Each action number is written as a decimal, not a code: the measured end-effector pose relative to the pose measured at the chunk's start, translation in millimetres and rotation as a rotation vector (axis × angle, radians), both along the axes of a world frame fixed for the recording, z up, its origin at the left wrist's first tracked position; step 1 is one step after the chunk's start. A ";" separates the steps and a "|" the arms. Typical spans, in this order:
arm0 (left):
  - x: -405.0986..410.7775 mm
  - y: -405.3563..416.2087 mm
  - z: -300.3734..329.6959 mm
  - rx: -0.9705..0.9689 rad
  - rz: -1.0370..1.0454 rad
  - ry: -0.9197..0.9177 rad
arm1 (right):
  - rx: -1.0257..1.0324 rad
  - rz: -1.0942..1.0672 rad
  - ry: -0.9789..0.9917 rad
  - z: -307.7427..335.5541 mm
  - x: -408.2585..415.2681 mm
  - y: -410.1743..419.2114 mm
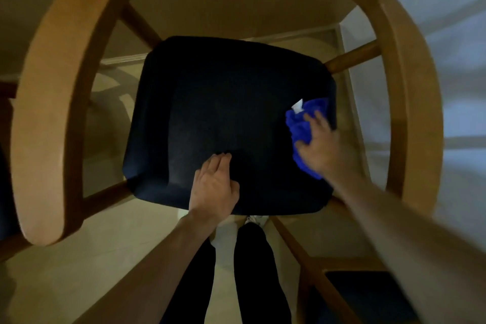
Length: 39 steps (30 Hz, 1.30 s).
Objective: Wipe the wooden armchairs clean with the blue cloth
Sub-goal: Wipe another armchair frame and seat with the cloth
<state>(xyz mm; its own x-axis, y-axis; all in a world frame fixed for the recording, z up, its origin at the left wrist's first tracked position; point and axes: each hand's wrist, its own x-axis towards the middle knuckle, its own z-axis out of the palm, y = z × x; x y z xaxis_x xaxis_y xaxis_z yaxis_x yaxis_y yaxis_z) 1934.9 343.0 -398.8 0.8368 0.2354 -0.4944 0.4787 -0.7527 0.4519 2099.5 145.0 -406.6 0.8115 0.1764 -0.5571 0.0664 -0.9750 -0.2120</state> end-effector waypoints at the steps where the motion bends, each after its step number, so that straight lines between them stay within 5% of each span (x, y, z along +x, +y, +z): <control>1: -2.6 -0.9 0.5 0.013 0.002 0.001 | 0.026 0.022 -0.010 -3.5 -22.5 11.7; 8: -43.3 -9.1 12.0 0.032 0.018 0.093 | 0.151 0.506 0.183 -2.4 -153.8 43.7; 15: -85.3 13.6 26.8 0.017 0.075 0.123 | 0.115 0.783 0.389 3.0 -140.0 11.5; 19: -95.0 45.5 43.1 -0.029 0.232 0.117 | 0.097 0.807 0.449 10.2 -133.6 20.2; 23: -123.1 55.7 82.1 -0.176 0.626 0.201 | -0.005 0.731 0.484 54.9 -129.8 36.9; 33: -251.8 99.4 151.0 -0.259 0.857 0.162 | 0.082 0.464 0.387 133.1 -168.7 83.7; 39: -298.3 170.6 192.5 -0.252 1.072 0.033 | 0.302 0.656 0.210 166.4 -248.0 203.6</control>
<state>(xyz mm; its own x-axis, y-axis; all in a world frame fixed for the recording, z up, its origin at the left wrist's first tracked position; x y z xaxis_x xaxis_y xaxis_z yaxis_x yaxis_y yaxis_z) 1636.6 513.6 -206.3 0.2446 0.7209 -0.6485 0.8433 0.1720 0.5092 1851.6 348.7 -240.3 0.3696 0.7567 -0.5394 0.5427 -0.6469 -0.5357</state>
